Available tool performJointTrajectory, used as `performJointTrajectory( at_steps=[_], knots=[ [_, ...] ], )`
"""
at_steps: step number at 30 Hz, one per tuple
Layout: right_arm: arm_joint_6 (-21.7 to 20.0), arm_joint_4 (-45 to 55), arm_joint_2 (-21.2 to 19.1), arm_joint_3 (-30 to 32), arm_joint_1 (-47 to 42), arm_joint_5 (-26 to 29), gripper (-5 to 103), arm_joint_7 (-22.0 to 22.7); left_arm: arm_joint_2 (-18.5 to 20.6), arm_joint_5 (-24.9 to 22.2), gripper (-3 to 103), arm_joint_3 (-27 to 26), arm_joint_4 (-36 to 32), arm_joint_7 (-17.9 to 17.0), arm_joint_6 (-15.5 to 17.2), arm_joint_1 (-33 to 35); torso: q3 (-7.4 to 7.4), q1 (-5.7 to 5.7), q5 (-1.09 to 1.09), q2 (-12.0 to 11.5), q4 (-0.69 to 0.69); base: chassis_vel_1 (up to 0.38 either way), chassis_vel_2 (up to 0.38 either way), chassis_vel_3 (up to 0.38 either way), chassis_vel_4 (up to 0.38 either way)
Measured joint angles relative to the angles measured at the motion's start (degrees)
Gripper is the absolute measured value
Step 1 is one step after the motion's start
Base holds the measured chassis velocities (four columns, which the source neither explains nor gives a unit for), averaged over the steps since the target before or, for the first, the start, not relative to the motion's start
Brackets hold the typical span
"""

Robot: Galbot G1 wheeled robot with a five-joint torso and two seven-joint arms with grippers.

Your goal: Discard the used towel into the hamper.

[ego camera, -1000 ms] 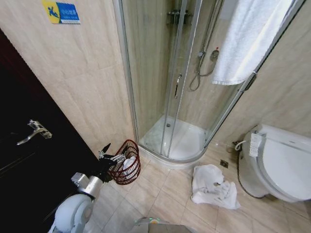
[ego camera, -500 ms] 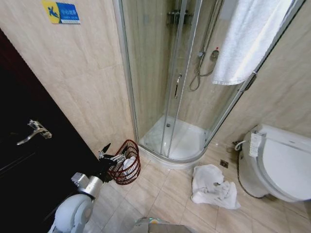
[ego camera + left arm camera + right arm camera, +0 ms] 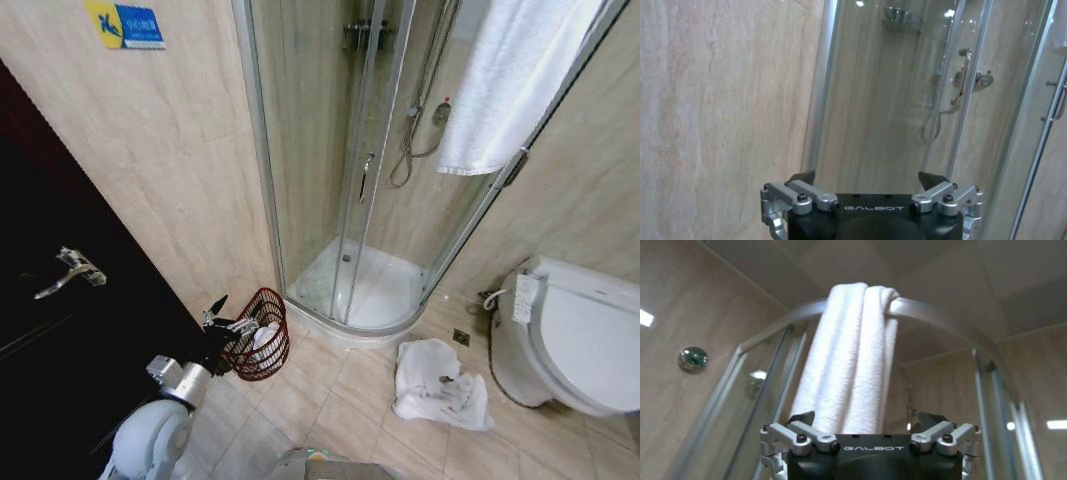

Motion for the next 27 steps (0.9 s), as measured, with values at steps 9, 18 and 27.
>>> performJointTrajectory(
  at_steps=[9, 18, 27],
  knots=[
    [0.53, 1.18, -1.44, -0.06, -0.13, 8.32, 100, -10.53, 0.00, 0.00, 100, 0.00, 0.00, 0.00, 0.00, 0.00, 0.00, 0.00, 0.03, 0.00, 0.00, 0.000, 0.000, 0.000, 0.000],
    [0.50, -6.99, -8.74, 16.32, -15.98, 11.06, 100, -15.66, 0.00, 0.00, 100, 0.00, 0.00, 0.00, 0.00, 0.01, 0.00, -0.01, 0.01, 0.00, 0.01, 0.000, 0.000, 0.000, 0.000],
    [2.92, -19.99, -21.72, 36.11, -35.26, 3.16, 100, 1.33, 0.00, 0.00, 100, 0.00, 0.00, 0.00, 0.00, -0.01, 0.01, 0.00, -0.03, -0.01, 0.02, 0.000, 0.000, 0.000, 0.000]
  ],
)
